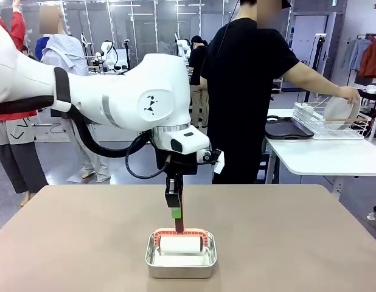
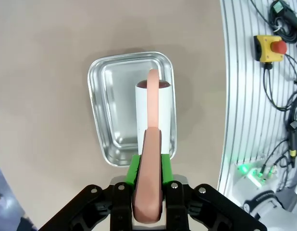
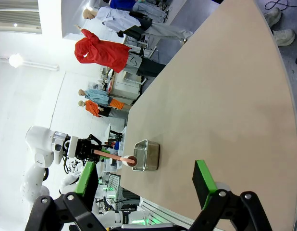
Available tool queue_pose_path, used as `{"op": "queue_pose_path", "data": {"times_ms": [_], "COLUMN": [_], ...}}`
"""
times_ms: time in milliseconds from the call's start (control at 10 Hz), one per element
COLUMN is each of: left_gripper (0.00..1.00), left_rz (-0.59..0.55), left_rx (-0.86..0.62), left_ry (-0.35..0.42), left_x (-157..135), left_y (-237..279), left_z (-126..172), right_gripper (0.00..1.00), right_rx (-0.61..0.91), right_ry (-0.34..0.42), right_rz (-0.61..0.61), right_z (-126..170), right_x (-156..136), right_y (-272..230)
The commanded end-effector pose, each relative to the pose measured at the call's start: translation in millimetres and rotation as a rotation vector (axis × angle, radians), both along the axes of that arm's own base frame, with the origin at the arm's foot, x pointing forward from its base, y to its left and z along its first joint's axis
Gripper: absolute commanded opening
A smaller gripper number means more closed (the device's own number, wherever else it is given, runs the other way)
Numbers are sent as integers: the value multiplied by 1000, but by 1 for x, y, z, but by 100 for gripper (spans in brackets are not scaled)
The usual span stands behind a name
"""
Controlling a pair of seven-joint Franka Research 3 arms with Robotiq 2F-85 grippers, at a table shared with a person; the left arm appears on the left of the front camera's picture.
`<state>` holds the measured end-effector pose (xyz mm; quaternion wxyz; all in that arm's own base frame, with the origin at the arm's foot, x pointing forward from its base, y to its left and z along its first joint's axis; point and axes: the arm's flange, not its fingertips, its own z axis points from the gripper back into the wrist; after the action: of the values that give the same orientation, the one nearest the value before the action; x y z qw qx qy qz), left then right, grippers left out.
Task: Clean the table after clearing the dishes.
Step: Place the Lint Roller back on top of the Airtight Container.
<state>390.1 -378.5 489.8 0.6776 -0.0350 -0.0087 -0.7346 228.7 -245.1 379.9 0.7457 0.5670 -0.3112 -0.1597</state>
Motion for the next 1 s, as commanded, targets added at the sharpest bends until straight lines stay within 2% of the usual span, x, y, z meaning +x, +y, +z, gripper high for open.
{"op": "queue_pose_path", "data": {"times_ms": [0,300,500,900], "left_gripper": [21,21,21,21], "left_rz": [20,20,36,54], "left_rx": [16,56,51,56], "left_ry": [4,18,67,43], "left_x": [14,34,45,63], "left_y": [-7,-12,-14,-16], "left_z": [-5,-27,-46,-64], "right_gripper": [100,100,100,100], "right_rx": [4,4,4,4], "right_ry": [-19,-19,-19,-19], "right_rz": [-1,-1,-1,-1], "right_z": [0,0,0,0], "right_x": [-2,-2,-2,-2], "right_y": [6,6,6,6]}}
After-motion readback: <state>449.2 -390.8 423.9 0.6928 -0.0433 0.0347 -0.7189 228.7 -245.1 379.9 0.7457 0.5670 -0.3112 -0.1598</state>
